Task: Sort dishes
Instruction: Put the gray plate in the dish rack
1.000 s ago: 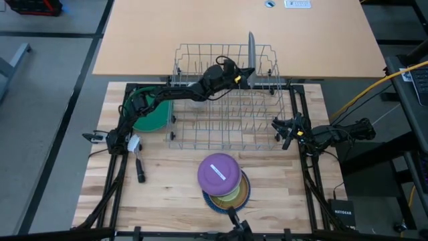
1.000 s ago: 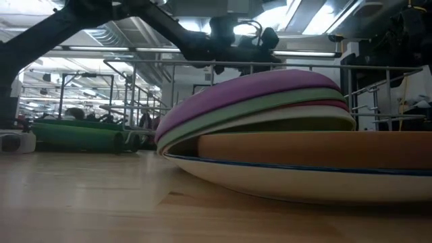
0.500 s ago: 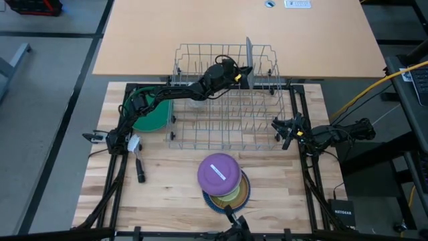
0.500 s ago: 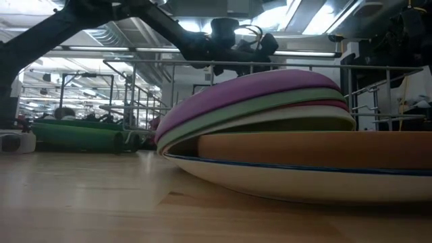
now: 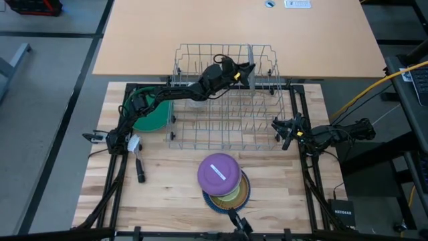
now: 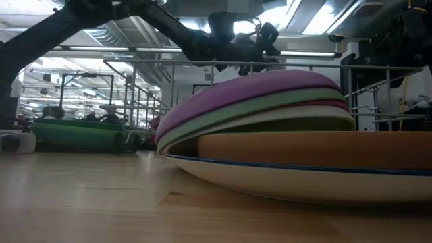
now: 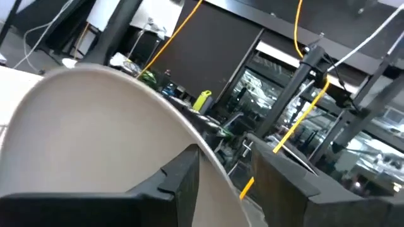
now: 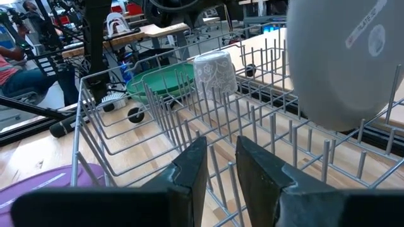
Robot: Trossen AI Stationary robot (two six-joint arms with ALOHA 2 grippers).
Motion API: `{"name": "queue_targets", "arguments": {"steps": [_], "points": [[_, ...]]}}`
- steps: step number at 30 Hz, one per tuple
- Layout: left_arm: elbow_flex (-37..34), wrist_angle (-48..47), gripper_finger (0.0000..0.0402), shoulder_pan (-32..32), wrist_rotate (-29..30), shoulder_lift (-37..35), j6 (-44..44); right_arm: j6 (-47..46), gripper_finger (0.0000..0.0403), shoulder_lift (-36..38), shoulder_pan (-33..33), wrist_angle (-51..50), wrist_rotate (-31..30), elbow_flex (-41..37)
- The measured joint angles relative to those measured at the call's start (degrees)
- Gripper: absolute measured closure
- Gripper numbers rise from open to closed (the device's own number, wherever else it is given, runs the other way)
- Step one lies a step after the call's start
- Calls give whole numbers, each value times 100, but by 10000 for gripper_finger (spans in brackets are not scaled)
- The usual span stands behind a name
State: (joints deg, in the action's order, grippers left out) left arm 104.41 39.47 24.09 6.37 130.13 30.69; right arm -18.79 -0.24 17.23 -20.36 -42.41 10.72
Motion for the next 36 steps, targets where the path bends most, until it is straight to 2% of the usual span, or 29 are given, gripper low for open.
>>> {"name": "queue_targets", "arguments": {"steps": [10, 19, 36], "points": [[318, -47, 265, -99, 88, -7, -714, -148, 315, -2, 0, 4, 2, 0], [334, -509, 265, 147, 350, -7, -716, -223, 315, -1, 0, 4, 2, 0], [334, -464, 261, 661, 350, -7, -510, -236, 315, -1, 1, 4, 2, 0]]}}
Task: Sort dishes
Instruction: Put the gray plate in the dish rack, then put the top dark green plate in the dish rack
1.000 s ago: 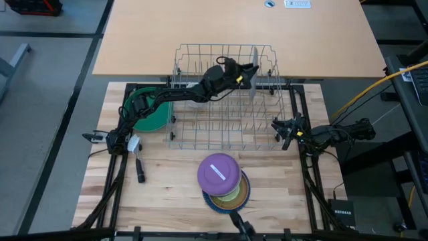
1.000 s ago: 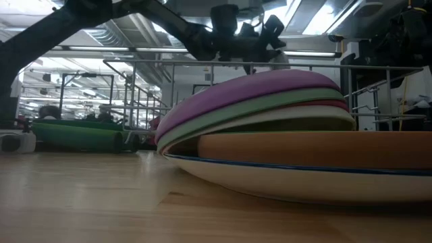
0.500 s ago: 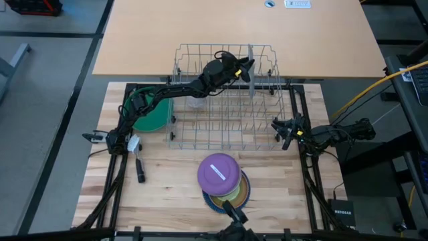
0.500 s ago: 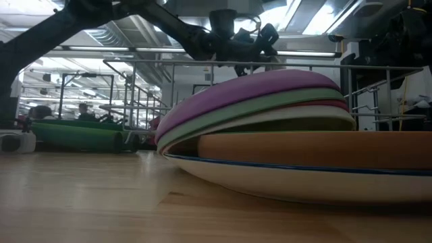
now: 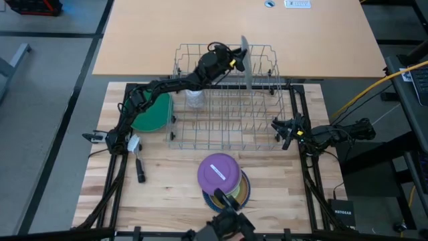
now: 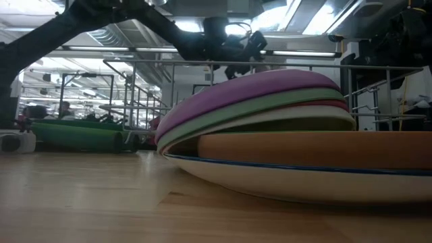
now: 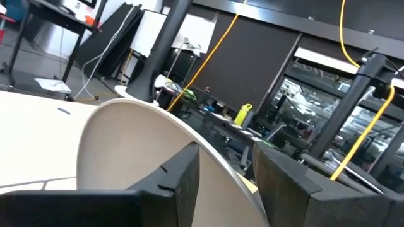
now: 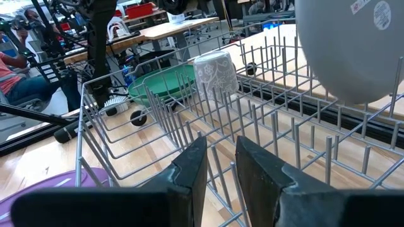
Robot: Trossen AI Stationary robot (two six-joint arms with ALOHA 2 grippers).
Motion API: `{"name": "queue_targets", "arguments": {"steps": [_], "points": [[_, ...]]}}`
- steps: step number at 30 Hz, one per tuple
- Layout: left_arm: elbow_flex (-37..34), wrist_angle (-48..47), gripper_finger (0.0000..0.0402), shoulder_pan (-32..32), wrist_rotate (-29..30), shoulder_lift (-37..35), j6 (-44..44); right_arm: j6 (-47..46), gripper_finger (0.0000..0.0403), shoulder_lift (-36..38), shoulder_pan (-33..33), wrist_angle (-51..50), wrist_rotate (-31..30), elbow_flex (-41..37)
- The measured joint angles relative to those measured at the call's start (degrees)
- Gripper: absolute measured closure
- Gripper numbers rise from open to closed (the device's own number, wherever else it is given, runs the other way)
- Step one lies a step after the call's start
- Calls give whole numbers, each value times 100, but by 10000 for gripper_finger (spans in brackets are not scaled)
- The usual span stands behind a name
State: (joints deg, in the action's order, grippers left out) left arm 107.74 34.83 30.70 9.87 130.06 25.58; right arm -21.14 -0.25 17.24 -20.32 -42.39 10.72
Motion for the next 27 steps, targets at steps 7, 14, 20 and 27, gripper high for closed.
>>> {"name": "queue_targets", "arguments": {"steps": [7, 14, 20, 27], "points": [[0, -244, 204, 13, -2, 2, -2, 2, 315, 0, -1, 0, 0, 0], [0, -261, 154, 11, -4, 2, 31, 2, 315, 0, -1, -19, 0, 0], [0, -237, 150, 62, -7, -9, 139, 2, 315, 0, 2, -44, 0, 0], [0, -240, 150, 107, -7, -16, 13, 2, 315, 0, 1, -81, 1, 0]]}}
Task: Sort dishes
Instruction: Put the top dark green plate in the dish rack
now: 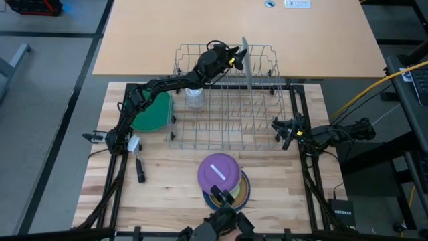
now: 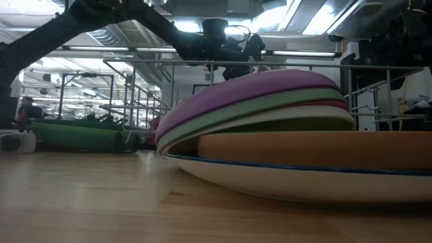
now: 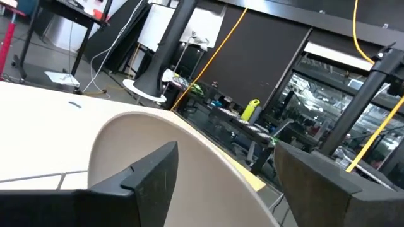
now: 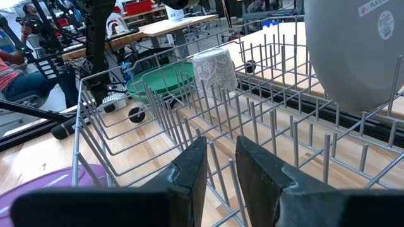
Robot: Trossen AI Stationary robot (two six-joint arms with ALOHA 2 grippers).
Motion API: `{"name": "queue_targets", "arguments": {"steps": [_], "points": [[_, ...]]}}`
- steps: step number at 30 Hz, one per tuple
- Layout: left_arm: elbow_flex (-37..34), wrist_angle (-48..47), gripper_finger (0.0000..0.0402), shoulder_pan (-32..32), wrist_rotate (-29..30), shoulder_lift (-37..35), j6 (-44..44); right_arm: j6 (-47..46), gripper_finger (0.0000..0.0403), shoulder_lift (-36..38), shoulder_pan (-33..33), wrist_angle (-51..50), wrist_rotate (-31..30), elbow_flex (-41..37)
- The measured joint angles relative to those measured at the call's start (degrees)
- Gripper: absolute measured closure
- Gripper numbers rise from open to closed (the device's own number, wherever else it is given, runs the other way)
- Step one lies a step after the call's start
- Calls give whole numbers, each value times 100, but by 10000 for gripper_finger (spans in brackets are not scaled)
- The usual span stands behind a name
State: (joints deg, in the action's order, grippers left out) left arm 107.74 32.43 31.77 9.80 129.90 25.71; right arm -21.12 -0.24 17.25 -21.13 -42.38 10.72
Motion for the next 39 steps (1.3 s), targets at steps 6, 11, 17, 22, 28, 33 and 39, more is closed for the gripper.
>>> {"name": "queue_targets", "arguments": {"steps": [6, 11, 17, 22, 28, 33, 39], "points": [[0, -53, 150, 21, -69, -288, -612, 1, 315, 1, -1, -2, 42, 0], [0, -315, 150, 1, -207, -799, -1193, 41, 315, 1, -1, 1, 210, 0], [0, -2551, 150, -89, -309, -1821, -2197, 48, 315, 1, 0, 1, 249, 0], [0, -5428, 150, -347, -340, -2832, -2812, 55, 315, 3, -1, 3, 386, 0], [0, -8183, 150, -932, -346, -3719, -2799, 55, 315, 4, -1, 3, 452, 0], [0, -9973, 150, -1495, -323, -4080, -1964, 53, 315, 2, 0, 3, 452, 0], [-101, -12043, 150, -2072, -222, -4072, -848, 46, 315, 1, 1, 7, 452, 0]]}}
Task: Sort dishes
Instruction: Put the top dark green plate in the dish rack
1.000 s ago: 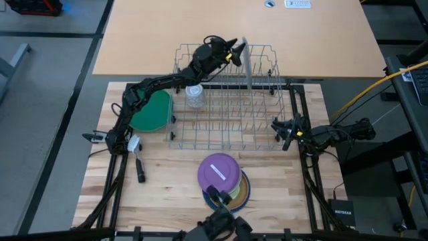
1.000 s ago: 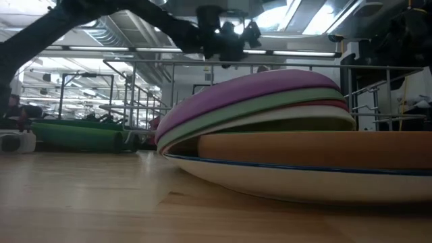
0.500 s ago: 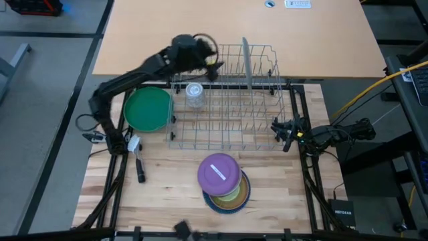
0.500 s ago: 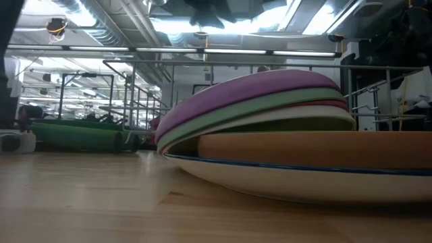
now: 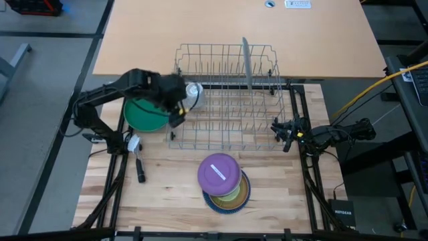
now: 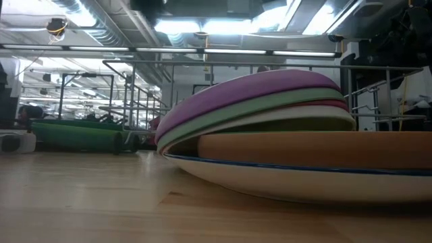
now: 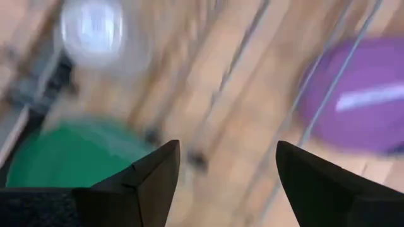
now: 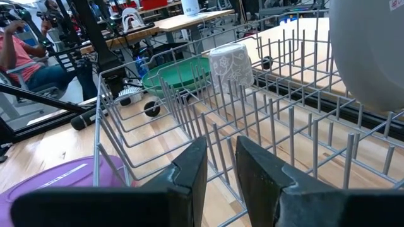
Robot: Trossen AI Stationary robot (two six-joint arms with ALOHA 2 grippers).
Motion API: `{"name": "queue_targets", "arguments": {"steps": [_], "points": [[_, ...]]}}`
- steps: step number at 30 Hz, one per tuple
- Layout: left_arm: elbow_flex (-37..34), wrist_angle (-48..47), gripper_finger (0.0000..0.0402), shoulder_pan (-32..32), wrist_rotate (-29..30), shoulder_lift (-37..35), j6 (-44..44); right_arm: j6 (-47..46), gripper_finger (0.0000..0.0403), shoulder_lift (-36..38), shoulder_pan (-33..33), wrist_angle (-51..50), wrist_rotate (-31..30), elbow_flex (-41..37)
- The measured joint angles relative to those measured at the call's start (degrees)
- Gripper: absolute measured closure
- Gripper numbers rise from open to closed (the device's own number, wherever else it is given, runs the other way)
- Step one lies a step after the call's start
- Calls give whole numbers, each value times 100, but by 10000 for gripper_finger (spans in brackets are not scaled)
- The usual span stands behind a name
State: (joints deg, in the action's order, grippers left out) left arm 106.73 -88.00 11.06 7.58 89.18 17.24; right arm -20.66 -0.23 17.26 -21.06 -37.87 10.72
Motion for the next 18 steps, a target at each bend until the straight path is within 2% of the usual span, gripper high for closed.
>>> {"name": "queue_targets", "arguments": {"steps": [2, 6, 12, 18], "points": [[-163, -263, 150, -129, 171, -2, 233, -2, 315, 0, -1, 4, 0, 0], [-632, -5, 150, -291, 237, -96, 261, -7, 315, 0, 0, 45, 0, 0], [-1491, -204, 150, -269, 488, -199, 361, -11, 315, 0, 0, 101, 4, 0], [-2473, -192, 165, -141, 489, -683, 587, -9, 315, -2, 0, 107, 7, 0]]}}
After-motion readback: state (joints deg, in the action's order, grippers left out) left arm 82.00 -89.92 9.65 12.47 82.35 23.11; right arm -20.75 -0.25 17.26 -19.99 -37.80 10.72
